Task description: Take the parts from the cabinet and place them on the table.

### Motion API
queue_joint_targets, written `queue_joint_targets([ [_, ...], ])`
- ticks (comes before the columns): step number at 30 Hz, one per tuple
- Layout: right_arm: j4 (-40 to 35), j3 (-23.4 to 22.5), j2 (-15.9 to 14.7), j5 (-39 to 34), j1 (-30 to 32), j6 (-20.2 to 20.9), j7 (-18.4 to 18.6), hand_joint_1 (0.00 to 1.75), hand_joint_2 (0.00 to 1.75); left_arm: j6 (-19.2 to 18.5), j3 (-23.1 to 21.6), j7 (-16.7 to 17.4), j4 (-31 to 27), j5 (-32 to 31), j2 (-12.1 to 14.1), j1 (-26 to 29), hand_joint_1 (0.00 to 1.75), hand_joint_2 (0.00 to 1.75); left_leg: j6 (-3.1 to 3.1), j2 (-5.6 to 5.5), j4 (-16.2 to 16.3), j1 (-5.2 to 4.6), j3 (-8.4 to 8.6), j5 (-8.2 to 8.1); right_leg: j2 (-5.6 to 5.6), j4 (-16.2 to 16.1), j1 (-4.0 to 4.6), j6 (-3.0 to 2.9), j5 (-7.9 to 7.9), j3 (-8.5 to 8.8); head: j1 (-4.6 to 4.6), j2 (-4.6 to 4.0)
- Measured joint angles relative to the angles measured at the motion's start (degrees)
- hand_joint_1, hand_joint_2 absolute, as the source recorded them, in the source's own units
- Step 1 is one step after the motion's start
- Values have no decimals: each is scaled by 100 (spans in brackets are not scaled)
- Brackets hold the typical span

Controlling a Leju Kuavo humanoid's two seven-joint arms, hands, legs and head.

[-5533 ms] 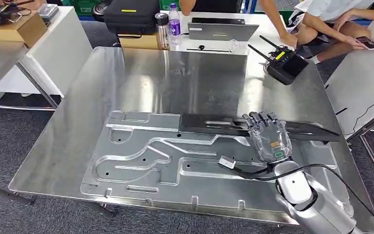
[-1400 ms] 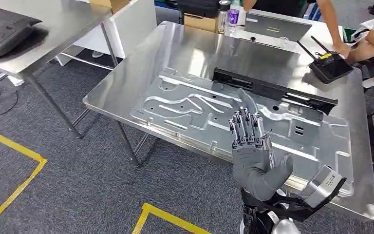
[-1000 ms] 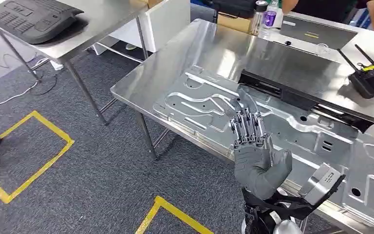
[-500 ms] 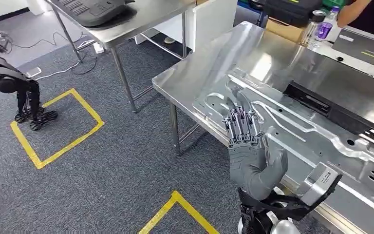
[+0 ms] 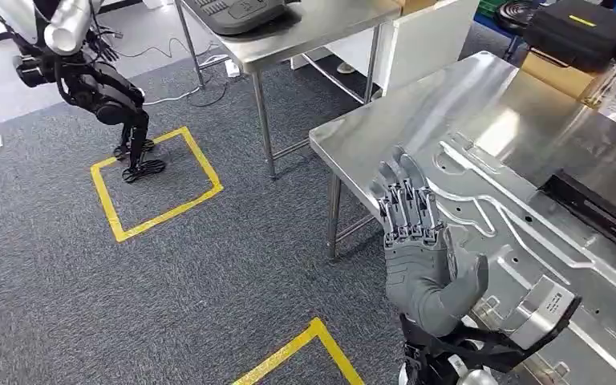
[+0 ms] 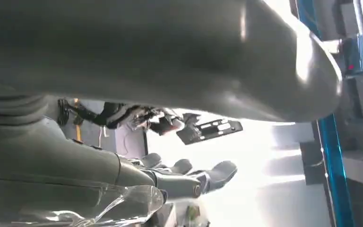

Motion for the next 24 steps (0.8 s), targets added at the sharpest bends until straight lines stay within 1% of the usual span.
queue_joint_targets([
  [1,-9,0,2,0,11,11,0,0,0,4,-9,2,0,-4,-2,-14,0,0,-34,334,221,-46,-102,-139,-64,-14,0,-23,-8,23,-31,-2],
  [2,-20,0,4,-2,13,13,-4,0,0,7,-20,11,0,-31,-2,-33,0,0,-67,546,658,-37,-323,-368,-171,-13,9,-60,-24,35,-52,0],
  [3,-20,0,0,-4,20,24,-2,0,0,42,-42,90,0,-140,-2,-50,0,0,-93,654,1144,-19,-571,-580,-260,-13,23,-67,-33,46,-55,0],
  [4,-20,0,0,-11,23,28,-7,0,0,92,-81,186,0,-273,-2,-58,0,0,-118,711,1611,-6,-816,-746,-363,-11,32,-67,-49,47,-53,0],
  [5,-20,2,2,-22,22,33,-7,0,0,112,-118,249,0,-319,-2,-57,0,0,-134,741,1853,7,-946,-790,-442,-10,34,-66,-57,52,-57,0],
  [6,-20,2,0,-46,22,35,-7,0,0,124,-155,289,0,-323,-2,-59,0,0,-148,758,1814,19,-929,-708,-536,-10,32,-57,-75,66,-55,0],
  [7,-20,2,0,-55,22,35,-17,0,0,129,-186,308,-2,-326,-2,-66,0,0,-164,793,1463,36,-740,-509,-622,-10,30,-44,-97,92,-55,0],
  [8,-20,2,2,-55,22,35,-24,0,0,136,-197,330,0,-323,-2,-61,0,0,-170,869,972,42,-466,-286,-691,-10,24,-21,-121,125,-55,0],
  [9,-20,2,2,-57,21,35,-31,0,0,136,-208,330,0,-326,-2,-56,0,0,-162,1050,412,41,-148,-72,-756,-10,21,15,-152,172,-55,0],
  [10,-20,0,2,-57,21,35,-39,0,0,138,-229,330,-2,-326,-7,-60,0,0,-150,1375,67,13,53,-29,-799,-9,56,58,-183,200,-57,0],
  [11,-20,0,2,-57,21,33,-46,0,0,138,-251,332,-2,-332,-4,-68,0,0,-75,1273,20,-26,41,-33,-859,5,86,94,-222,213,-44,0],
  [12,-20,0,2,-59,24,39,-46,0,0,142,-282,332,-2,-330,-4,-65,0,0,-36,1215,30,-36,23,-36,-904,-16,85,112,-218,239,-17,0],
  [13,-20,0,2,-59,22,39,-52,0,0,155,-299,332,0,-321,-4,-49,0,0,-6,1155,29,-59,9,-51,-965,-36,88,144,-233,259,-13,0],
  [14,-20,0,2,-59,23,39,-55,0,0,168,-310,334,0,-321,-4,-37,0,0,38,1081,17,-77,2,-45,-1036,-53,71,177,-241,286,-13,0],
  [15,-22,-2,0,-61,23,39,-55,0,0,186,-324,345,0,-319,-2,-24,0,0,96,1007,-26,-13,48,-16,-930,-28,23,238,-300,297,-11,0],
  [16,-22,-4,0,-61,27,42,-57,0,0,208,-332,348,0,-319,0,-30,0,0,123,935,-28,-25,54,-22,-604,154,17,228,-430,242,-9,0],
  [17,-33,-9,0,-59,39,44,-70,0,0,212,-334,350,0,-317,7,-41,0,0,174,881,-27,-30,57,-21,-432,538,25,207,-649,53,6,0],
  [18,-33,-18,0,-74,63,44,-63,0,0,212,-337,365,0,-315,4,-52,0,0,199,811,-27,-39,59,-29,-349,1032,36,195,-874,-201,11,0],
  [19,-33,-20,0,-72,91,44,-63,0,0,221,-337,385,0,-313,-2,-56,0,0,207,726,-27,-46,59,-33,-306,1516,55,192,-1050,-467,11,0],
  [20,-33,-20,0,-72,107,44,-63,0,0,232,-339,415,0,-315,-2,-56,0,0,212,624,-26,-59,64,-36,-291,1884,67,185,-1104,-700,11,0],
  [21,-33,-22,-9,-72,112,44,-63,0,0,251,-343,428,0,-315,-4,-52,0,0,212,538,-24,-60,73,-38,-287,1899,67,171,-1004,-765,11,0],
  [22,-33,-24,-9,-72,109,46,-63,0,0,271,-345,455,0,-310,-2,-51,0,0,214,439,-21,-61,90,-44,-274,1639,69,149,-766,-694,11,0],
  [23,-33,-24,-9,-72,109,48,-63,0,0,293,-345,461,0,-302,-2,-49,0,0,208,344,-19,-61,118,-52,-235,1197,69,125,-467,-526,11,0],
  [24,-33,-24,-9,-72,108,48,-63,0,0,306,-345,463,0,-302,-2,-49,0,0,197,257,-18,-60,147,-65,-107,678,65,101,-162,-316,11,0],
])
